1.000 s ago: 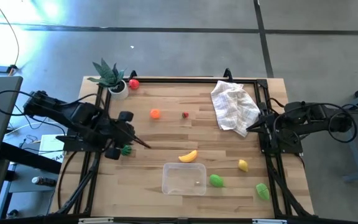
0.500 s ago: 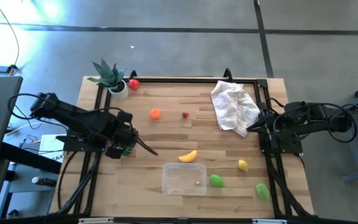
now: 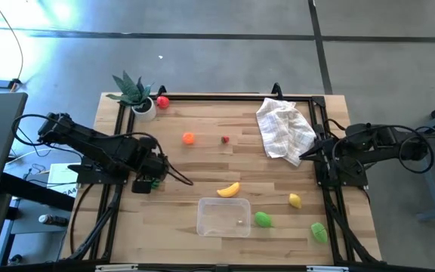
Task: Pick and placing Produce into tupperware
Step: Put the watermelon into the bin
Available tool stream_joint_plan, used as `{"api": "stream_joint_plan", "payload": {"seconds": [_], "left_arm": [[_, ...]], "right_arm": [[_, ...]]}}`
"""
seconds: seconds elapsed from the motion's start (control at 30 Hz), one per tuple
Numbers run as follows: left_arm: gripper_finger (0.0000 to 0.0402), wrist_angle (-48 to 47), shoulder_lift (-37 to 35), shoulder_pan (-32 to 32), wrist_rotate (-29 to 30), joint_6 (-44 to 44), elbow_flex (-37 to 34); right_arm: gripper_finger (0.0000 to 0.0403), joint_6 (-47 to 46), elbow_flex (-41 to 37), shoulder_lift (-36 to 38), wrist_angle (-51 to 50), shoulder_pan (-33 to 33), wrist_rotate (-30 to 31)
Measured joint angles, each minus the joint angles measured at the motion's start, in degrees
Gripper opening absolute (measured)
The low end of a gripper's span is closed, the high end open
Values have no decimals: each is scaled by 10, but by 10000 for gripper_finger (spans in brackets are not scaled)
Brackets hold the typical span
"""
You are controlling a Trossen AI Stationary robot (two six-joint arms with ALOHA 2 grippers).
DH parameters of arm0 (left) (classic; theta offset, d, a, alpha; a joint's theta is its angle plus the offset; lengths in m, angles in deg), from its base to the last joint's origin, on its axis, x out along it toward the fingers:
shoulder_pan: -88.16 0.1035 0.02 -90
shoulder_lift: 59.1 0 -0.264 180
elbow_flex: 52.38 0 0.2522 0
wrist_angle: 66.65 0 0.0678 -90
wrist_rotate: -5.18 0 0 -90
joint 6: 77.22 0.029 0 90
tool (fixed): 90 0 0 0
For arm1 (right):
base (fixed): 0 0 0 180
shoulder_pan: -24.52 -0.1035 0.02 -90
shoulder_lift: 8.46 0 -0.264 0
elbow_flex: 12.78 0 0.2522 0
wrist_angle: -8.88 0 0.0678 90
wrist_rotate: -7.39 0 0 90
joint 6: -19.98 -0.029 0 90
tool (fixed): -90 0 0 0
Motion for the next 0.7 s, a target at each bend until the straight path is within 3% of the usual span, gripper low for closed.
{"api": "stream_joint_plan", "payload": {"seconds": [0.37, 0.7], "left_arm": [[222, 89, -74, 0, -60, -109, -126], [270, 172, -83, 0, -78, -123, -215]], "right_arm": [[16, 0, 0, 0, 0, 0, 0], [16, 0, 0, 0, 0, 0, 0]]}}
